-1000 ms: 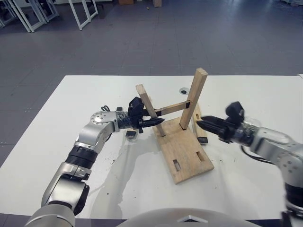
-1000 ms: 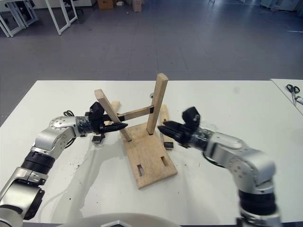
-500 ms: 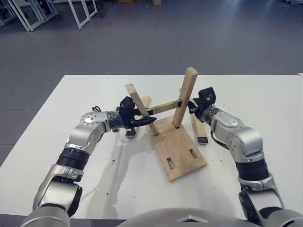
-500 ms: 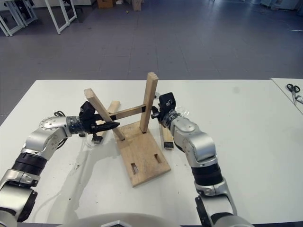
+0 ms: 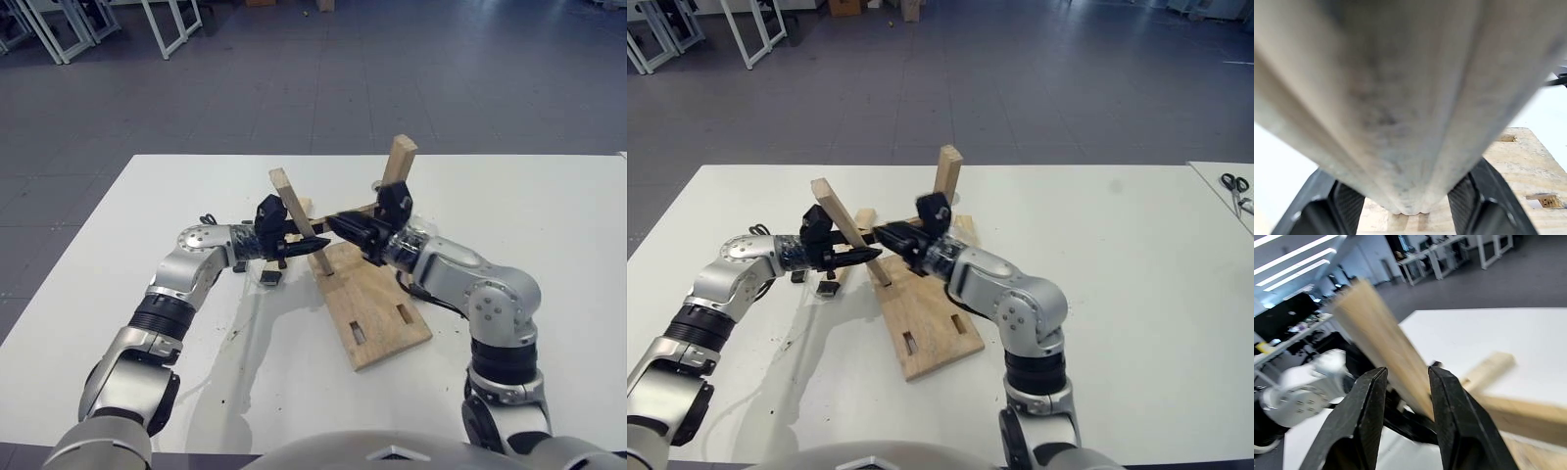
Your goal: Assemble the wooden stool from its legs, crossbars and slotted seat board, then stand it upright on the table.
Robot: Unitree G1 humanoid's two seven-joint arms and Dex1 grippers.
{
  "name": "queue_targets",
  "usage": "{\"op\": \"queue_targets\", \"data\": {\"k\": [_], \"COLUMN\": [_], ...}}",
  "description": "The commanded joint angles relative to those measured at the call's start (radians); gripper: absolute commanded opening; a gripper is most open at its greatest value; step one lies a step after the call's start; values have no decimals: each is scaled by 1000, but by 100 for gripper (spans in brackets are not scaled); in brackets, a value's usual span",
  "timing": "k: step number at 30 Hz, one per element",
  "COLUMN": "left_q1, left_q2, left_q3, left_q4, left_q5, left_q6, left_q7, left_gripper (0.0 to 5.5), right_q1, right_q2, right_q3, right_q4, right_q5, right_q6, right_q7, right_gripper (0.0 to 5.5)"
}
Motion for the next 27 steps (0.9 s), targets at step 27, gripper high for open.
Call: {"op": "queue_targets", "data": {"k": [27], "left_q1": [144], "left_q2": [-9], "left_q3": [-252], "left_q4": [91], "left_q5": [312], "left_q6": [59], "left_q7": [62], "left_gripper": [203], "right_q1": [179], "right_q2": [-239], "right_q3": [-145], "right_q4": [-128], "right_q5": [10], "right_q6": [-162], "right_q7": [62], "right_gripper": [152]}}
